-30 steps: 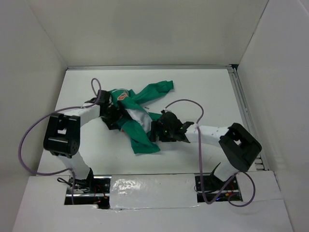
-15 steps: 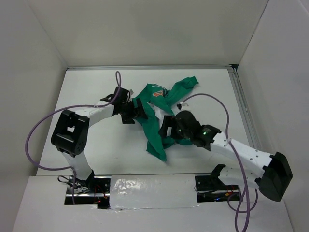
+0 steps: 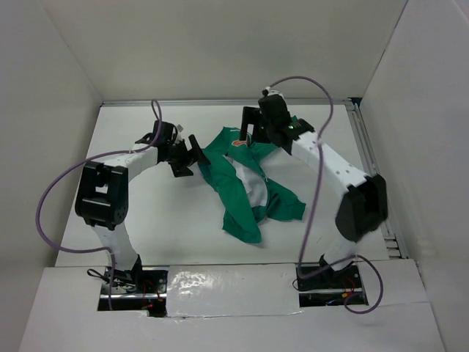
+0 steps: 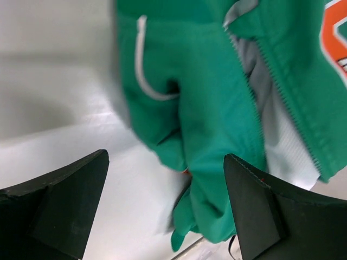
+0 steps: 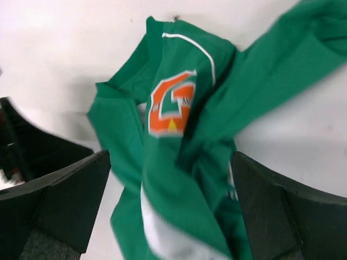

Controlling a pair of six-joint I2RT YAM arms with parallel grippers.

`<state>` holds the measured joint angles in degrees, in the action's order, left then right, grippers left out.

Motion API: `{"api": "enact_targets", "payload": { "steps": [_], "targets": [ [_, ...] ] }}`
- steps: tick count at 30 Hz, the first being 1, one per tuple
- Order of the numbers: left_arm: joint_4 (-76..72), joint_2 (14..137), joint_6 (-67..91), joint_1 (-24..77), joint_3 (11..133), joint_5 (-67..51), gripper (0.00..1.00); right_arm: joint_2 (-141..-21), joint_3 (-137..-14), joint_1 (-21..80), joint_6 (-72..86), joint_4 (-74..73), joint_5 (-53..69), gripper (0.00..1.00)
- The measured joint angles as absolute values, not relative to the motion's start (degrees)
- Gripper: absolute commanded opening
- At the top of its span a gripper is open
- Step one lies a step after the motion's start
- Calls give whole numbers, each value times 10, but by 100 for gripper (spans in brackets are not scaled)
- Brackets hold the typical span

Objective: Zip up the jacket

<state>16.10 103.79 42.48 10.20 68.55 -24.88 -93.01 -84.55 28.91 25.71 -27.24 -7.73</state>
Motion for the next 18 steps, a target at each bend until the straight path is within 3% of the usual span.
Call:
{"api": "enact_targets", "payload": {
  "steps": [4, 5, 6, 7, 9, 10, 11, 14, 18],
  "targets": [
    [150, 1088, 428, 103, 723, -272, 99, -1086, -945, 285, 242, -291, -66, 99],
    [151, 1100, 429, 105, 732, -273, 95, -1113, -958, 285, 241, -298, -65, 95],
    [152, 1115, 431, 107, 743, -273, 81, -1140, -971, 284, 240, -306, -61, 91],
    [156, 1133, 434, 108, 757, -273, 69, -1170, -987, 283, 240, -317, -55, 69],
    [165, 1164, 439, 112, 788, -272, 23, -1203, -1002, 281, 235, -323, -45, 44],
    [170, 1179, 438, 115, 803, -272, 4, -1211, -1004, 280, 236, -325, -39, 14],
    [175, 1191, 433, 117, 818, -272, 0, -1213, -1005, 279, 236, -327, -35, 0],
    [185, 1200, 429, 123, 841, -272, 0, -1199, -999, 271, 245, -319, -26, 0],
    [187, 1155, 416, 135, 838, -260, 0, -1061, -877, 259, 250, -277, -43, 0]
  ]
}}
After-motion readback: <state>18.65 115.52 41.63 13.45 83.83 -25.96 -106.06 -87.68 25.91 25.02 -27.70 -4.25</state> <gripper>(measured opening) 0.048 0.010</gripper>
